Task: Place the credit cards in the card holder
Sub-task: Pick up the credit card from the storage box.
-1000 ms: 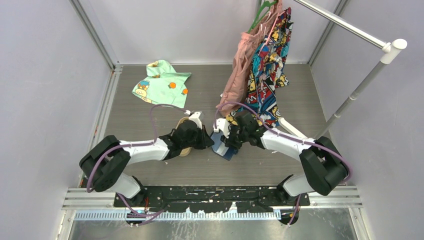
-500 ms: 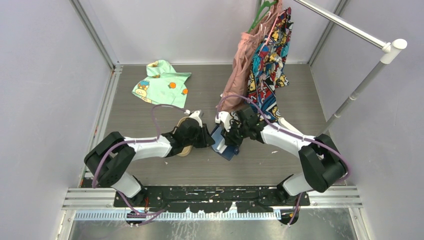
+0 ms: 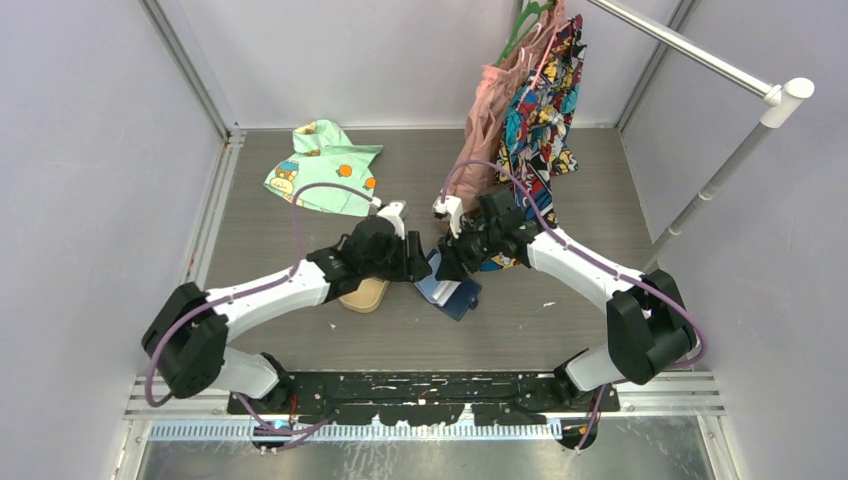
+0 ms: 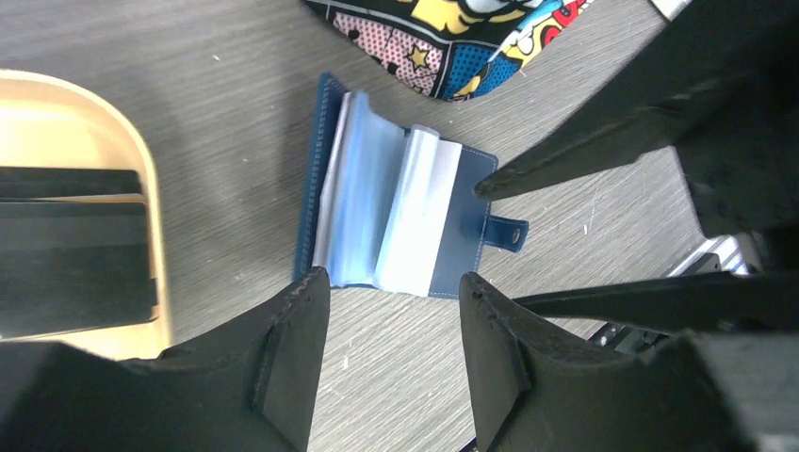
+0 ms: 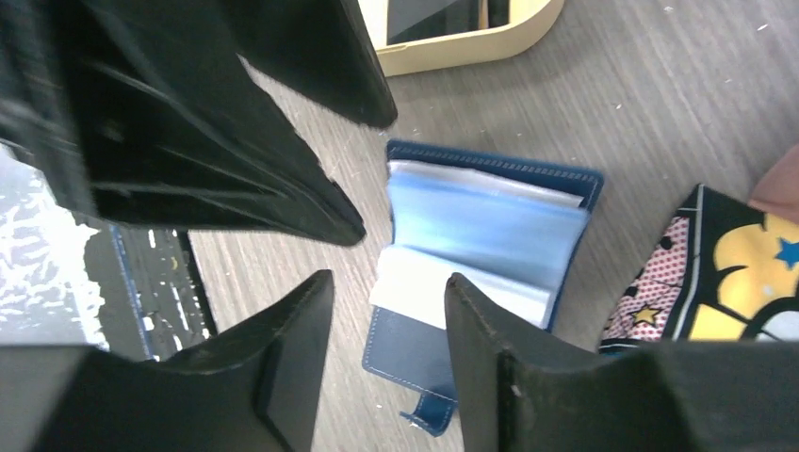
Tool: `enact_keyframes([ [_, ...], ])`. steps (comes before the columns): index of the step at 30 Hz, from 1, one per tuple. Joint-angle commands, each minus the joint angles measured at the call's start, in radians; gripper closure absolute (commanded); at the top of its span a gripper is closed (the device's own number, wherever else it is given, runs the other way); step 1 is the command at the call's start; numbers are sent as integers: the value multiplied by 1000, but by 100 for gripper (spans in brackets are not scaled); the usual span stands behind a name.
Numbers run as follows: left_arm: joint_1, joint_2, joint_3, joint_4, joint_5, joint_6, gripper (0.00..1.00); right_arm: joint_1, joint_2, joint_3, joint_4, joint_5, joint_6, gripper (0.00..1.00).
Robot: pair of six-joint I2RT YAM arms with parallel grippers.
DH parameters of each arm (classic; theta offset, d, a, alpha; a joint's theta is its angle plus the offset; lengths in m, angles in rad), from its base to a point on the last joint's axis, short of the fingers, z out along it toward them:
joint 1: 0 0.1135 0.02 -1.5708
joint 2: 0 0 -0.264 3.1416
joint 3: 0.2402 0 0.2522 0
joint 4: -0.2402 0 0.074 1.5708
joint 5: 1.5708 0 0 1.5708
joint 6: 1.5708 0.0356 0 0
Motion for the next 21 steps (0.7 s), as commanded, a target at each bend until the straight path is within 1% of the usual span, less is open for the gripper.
enact_keyframes([
  [1, -4, -131, 64, -161, -100, 147, 46, -9, -43, 55, -16, -61, 72, 43],
  [4, -2, -229, 37, -205, -198, 192, 46, -9, -32, 78, 10, -86, 125, 34],
  [7, -1, -340, -31, -221, -317, 207, 45, 6, 5, 118, 55, -107, 202, 27],
  [8, 0, -380, -61, -221, -366, 199, 42, 17, 22, 140, 56, -106, 215, 24],
  [10, 6, -466, -113, -241, -433, 150, 29, 56, 65, 207, 31, -100, 212, 21],
  [12, 16, -549, -157, -267, -464, 94, 24, 89, 124, 287, -24, -87, 201, 20],
  [16, 47, -680, -205, -367, -474, 1, 21, 140, 325, 558, -277, -15, 159, 20],
  [19, 67, -727, -222, -435, -480, -68, 20, 172, 502, 830, -512, 52, 111, 19],
  [21, 84, -737, -237, -447, -465, -97, 20, 188, 602, 964, -595, 81, 99, 19],
])
